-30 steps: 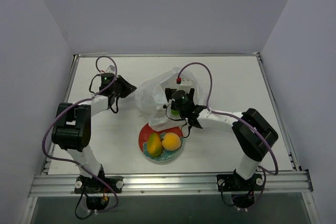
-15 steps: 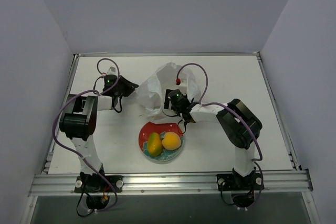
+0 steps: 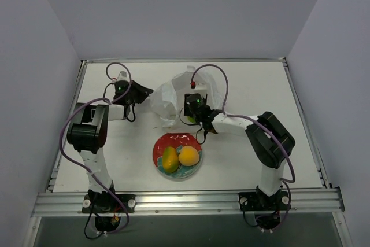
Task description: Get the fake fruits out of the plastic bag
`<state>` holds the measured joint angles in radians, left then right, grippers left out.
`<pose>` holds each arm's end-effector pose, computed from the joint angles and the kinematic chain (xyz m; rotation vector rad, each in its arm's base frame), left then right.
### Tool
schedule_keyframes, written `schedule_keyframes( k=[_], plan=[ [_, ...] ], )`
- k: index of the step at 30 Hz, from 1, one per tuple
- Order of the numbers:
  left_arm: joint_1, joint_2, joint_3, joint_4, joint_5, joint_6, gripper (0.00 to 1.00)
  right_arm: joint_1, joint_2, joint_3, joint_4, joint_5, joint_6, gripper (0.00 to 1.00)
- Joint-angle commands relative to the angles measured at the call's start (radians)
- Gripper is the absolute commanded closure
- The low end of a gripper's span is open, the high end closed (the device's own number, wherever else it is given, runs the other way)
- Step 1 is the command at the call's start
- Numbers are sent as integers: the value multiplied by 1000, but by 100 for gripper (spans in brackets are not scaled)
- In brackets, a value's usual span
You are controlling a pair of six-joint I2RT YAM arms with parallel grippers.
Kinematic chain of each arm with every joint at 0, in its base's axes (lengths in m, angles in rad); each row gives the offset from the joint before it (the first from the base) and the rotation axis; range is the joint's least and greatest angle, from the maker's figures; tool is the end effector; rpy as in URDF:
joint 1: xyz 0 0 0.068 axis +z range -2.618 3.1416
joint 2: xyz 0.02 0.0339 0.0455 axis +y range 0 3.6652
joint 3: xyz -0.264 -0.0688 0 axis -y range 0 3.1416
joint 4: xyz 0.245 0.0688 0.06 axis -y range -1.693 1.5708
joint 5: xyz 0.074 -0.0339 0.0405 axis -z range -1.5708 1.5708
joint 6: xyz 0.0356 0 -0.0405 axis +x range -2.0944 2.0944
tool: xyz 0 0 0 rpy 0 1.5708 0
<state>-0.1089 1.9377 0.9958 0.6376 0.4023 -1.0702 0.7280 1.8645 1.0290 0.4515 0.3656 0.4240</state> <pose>0.4053 -0.0583 0.1651 -0.6610 1.9168 -1.1583 0.3106 0.2598 0.1846 -0.0545 1.9495 0.4109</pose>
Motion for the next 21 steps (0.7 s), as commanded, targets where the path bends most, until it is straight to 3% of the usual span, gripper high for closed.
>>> schedule_keyframes(
  k=[1, 16, 21],
  plan=[
    [8, 6, 89, 53, -14, -11, 98, -1, -158, 33, 41, -57, -97, 73],
    [11, 75, 220, -3, -20, -5, 98, 13, -537, -151, -59, -232, -28, 72],
    [11, 124, 323, -68, 6, 7, 96, 95, -639, -219, -99, -255, -22, 72]
  ],
)
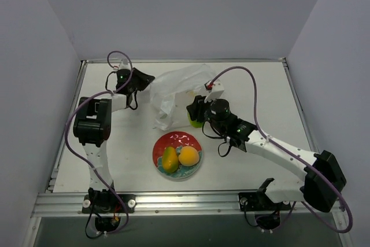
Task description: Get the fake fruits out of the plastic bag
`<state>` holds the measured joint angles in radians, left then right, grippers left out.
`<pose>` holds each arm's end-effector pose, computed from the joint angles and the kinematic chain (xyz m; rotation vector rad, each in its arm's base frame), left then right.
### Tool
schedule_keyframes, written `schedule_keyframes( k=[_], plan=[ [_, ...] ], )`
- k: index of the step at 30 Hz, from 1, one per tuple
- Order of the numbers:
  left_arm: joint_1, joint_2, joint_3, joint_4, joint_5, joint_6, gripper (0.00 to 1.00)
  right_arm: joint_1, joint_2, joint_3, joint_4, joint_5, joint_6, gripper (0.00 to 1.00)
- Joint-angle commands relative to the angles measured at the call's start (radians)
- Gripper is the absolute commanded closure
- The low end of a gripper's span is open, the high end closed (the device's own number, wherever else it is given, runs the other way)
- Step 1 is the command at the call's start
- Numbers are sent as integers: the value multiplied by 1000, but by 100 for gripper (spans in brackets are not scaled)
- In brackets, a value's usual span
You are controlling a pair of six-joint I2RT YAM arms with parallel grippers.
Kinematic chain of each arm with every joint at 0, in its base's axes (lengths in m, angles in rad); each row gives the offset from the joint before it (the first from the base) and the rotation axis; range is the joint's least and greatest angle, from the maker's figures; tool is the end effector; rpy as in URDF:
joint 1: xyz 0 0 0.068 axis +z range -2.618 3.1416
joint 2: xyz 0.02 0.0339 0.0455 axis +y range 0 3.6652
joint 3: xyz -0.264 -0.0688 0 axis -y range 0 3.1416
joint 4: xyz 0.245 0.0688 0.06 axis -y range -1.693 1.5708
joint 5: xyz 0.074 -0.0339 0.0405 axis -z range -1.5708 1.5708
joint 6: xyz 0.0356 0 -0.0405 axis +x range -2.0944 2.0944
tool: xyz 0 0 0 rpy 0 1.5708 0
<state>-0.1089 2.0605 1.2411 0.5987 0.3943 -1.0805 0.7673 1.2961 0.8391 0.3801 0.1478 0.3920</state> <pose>0.4553 -0.0635 0.1850 -0.6241 1.8385 -1.1770 0.2222 0.2070 0.3049 -0.2025 1.6907 0.7563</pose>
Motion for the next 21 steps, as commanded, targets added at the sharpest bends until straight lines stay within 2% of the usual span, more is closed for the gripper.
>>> schedule_keyframes(
  k=[1, 4, 5, 7, 8, 9, 13, 17, 21],
  plan=[
    [11, 0, 93, -42, 18, 24, 83, 102, -89, -44, -32, -27, 13, 72],
    [17, -39, 83, -51, 28, 36, 53, 180, -101, -106, -1, -28, 39, 72],
    [18, -75, 75, -63, 23, 42, 30, 194, -101, -123, 15, -22, 51, 72],
    [20, -120, 58, -89, 14, 71, 15, 213, -87, -158, 48, -19, 61, 72],
    [20, -172, 31, -106, 5, 86, 3, 217, -80, -163, 78, -34, 56, 71],
    [20, -201, 11, -112, -3, 94, 6, 219, -67, -161, 91, -39, 51, 72],
    [20, -368, -100, -171, -52, 129, 6, 225, 20, -129, 126, -63, 1, 71],
    [17, -601, -233, -284, -104, 172, 6, 222, 107, -100, 169, -76, -30, 71],
    [15, -804, -304, -388, -120, 188, 6, 225, 198, -58, 200, -89, -51, 71]
  ],
)
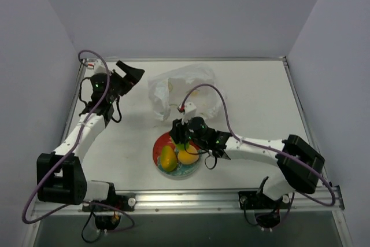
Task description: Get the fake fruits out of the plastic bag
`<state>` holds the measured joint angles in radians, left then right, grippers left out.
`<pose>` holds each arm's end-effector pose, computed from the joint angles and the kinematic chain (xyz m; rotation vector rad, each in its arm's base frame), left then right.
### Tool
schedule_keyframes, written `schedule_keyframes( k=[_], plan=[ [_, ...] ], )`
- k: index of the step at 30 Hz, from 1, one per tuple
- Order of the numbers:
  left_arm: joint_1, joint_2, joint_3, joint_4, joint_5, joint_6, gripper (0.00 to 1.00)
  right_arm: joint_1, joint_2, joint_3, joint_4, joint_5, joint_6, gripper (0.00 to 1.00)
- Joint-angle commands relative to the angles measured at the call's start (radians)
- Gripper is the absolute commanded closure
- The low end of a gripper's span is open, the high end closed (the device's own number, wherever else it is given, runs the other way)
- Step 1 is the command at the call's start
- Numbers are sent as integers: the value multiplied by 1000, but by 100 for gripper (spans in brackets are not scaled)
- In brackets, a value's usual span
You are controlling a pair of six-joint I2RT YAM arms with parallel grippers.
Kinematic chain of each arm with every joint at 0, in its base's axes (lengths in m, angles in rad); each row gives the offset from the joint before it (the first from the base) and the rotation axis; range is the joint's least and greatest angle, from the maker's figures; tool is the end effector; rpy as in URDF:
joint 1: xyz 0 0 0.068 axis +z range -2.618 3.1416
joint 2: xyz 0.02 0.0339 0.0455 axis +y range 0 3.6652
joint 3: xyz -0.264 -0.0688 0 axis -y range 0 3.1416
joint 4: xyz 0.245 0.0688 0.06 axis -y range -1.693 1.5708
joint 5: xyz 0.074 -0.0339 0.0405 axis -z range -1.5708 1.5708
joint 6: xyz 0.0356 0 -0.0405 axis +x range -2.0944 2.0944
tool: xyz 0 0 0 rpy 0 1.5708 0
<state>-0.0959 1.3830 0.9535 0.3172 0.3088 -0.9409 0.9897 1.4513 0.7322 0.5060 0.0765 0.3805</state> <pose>0.3231 -0.0420 0.3133 -0.5013 1.7156 -1.0231 0.1776 0.2655 0.2362 -0.5077 1.8080 0.9025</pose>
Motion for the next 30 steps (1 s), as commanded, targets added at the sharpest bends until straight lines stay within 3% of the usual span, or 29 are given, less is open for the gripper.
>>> schedule_keyframes(
  k=[1, 5, 10, 15, 21, 24, 28, 30],
  plan=[
    [2, -165, -36, -133, -31, 57, 6, 3, 73, 53, 98, -23, -49, 71],
    [7, -381, -26, -363, -34, 155, 6, 0, 135, 101, 121, -1, -78, 71],
    [10, -525, 22, -602, -30, 296, 6, -10, 199, 142, 118, -4, -100, 71],
    [9, -654, 1, -734, -36, 413, 6, -6, 236, 105, 152, 6, -83, 71],
    [8, -771, -58, -822, 25, 478, 6, 3, 268, 95, 192, 31, -77, 64],
    [7, -795, -64, -863, 68, 523, 6, 9, 247, 99, 175, 54, -88, 53],
    [7, -818, -44, -918, 90, 568, 6, 29, 173, 90, 126, 92, -98, 25],
    [7, -823, -32, -923, 104, 583, 6, 33, 120, 75, 114, 105, -97, 16]
  ],
)
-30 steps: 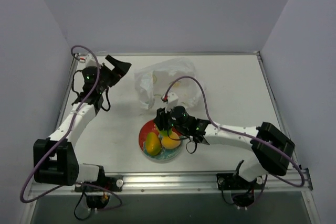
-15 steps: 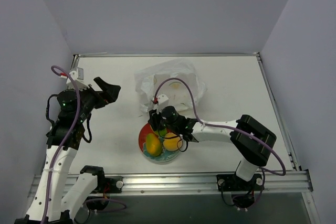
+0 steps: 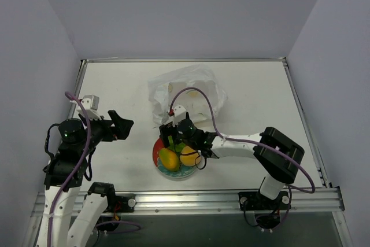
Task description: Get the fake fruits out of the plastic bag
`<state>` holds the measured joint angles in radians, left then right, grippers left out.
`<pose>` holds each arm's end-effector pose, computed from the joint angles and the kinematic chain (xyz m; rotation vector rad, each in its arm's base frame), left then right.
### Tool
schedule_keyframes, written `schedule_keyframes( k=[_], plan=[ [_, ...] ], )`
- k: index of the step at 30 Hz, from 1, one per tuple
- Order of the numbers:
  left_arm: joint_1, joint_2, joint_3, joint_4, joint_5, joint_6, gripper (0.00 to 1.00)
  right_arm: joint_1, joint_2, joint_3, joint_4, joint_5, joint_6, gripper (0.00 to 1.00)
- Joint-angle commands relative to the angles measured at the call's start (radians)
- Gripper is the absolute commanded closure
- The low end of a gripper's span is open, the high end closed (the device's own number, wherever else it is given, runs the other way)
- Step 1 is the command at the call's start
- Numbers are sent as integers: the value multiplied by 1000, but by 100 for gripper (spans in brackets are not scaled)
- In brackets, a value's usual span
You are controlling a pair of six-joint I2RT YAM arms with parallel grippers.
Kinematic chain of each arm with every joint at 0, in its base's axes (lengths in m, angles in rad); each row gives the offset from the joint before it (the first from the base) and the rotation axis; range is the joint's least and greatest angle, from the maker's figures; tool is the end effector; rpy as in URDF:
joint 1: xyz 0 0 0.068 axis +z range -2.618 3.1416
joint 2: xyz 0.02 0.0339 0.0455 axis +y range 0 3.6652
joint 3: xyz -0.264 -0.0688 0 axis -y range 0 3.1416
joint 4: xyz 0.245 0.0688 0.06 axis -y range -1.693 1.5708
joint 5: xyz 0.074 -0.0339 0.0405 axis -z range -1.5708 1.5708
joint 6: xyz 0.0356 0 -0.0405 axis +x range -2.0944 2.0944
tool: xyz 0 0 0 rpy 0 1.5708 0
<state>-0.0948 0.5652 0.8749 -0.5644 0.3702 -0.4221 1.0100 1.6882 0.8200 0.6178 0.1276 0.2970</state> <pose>0.1141 -0.0238 0.3597 -0.0371 1.8644 -0.6987 0.1958 0.3032 0.2004 -0.5726 1.8065 0.7974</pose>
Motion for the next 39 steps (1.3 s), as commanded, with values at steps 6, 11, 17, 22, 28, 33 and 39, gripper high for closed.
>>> schedule_keyframes(
  k=[6, 11, 17, 22, 28, 33, 39],
  plan=[
    [-35, 28, 121, -40, 56, 86, 6, 56, -333, -36, -104, 72, -16, 1],
    [-83, 55, 203, -43, 117, 111, 6, 102, -604, -44, -236, 135, -21, 0],
    [-83, 15, 275, -38, 124, 105, 6, 104, -957, -41, -420, 292, 21, 0],
    [-85, 9, 322, -48, 122, 102, 6, 104, -1165, -61, -467, 473, 18, 0],
    [-83, -5, 297, -42, 114, 79, 6, 104, -1259, -65, -513, 580, 57, 0],
    [-83, -37, 282, -49, 90, 80, 6, 104, -1309, -77, -547, 615, 85, 0],
    [-83, -48, 243, -51, 79, 79, 6, 105, -1337, -93, -549, 644, 79, 0]
  ],
)
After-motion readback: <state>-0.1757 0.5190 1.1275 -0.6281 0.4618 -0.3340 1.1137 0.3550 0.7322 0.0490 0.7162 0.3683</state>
